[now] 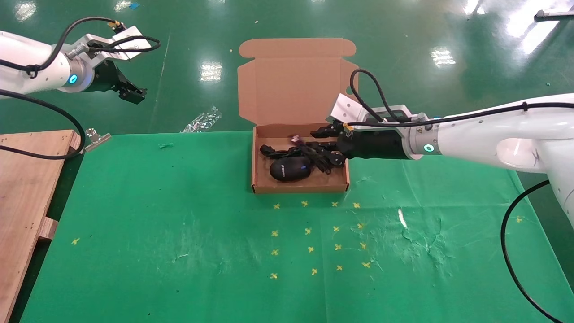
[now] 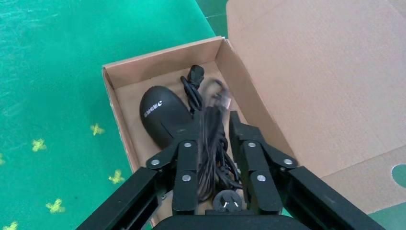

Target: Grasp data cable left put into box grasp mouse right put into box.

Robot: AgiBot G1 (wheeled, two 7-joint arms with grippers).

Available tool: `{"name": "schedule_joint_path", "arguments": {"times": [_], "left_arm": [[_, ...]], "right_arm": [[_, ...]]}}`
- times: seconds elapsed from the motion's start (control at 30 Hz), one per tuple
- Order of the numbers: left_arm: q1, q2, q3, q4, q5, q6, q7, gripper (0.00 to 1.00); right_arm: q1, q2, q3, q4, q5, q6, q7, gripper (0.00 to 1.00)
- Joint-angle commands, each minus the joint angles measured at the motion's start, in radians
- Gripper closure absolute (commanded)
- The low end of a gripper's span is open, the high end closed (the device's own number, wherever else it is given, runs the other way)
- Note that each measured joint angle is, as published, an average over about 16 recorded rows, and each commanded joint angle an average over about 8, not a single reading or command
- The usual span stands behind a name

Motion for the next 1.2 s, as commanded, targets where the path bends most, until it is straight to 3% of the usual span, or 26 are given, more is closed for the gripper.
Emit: {"name": "schedule_joint_path", "arguments": {"times": [0.03,0.33,1.2], "left_arm": [[0.0,0.0,0.0,-0.001,0.0,0.0,0.0,0.0],[0.0,0.0,0.0,-0.001,0.0,0.0,0.0,0.0],[0.0,0.0,0.0,-0.001,0.0,0.0,0.0,0.0]], "right_arm": [[0.003,0.0,-0.003,0.003,-0.003,-0.002,0.0,0.0],[-0.031,0.041,0.013,0.072,0.043,-0.031,0.029,0.0],[-0.281,0.324,0.139,0.518,0.385,-0.215,0.22,0.0]]}}
